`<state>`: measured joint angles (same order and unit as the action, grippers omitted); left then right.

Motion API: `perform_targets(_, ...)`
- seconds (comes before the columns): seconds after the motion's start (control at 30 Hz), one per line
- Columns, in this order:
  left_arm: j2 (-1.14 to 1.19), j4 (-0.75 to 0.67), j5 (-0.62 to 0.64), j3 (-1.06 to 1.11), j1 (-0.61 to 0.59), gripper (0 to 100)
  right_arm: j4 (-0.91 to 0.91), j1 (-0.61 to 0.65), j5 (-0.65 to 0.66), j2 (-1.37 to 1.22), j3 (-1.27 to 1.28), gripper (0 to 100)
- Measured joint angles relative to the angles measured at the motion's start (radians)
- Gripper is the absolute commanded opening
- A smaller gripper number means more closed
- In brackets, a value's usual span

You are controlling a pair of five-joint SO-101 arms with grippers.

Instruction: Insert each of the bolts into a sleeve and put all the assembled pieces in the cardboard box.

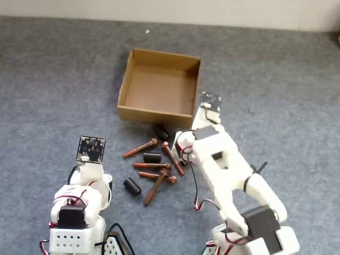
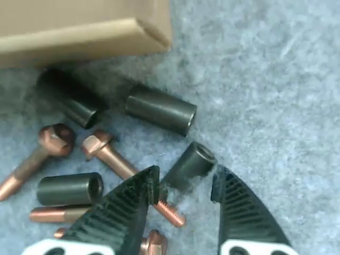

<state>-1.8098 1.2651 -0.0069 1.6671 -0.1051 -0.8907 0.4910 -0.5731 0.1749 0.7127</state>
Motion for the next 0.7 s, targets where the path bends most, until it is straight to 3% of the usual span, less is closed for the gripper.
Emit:
perform_targets(0.23,0.0,0.0,0.0,0.0,0.0,1,0.006,0.0,-0.002,-0.133,-0.018,16.3)
perform_targets(0.4,0.0,0.0,0.0,0.0,0.0,1,-0.003,-0.002,-0.002,-0.172,-0.044,0.0)
perform_targets(0.7,0.0,0.0,0.0,0.0,0.0,1,-0.015,-0.02,0.087,-0.086,-0.035,0.5)
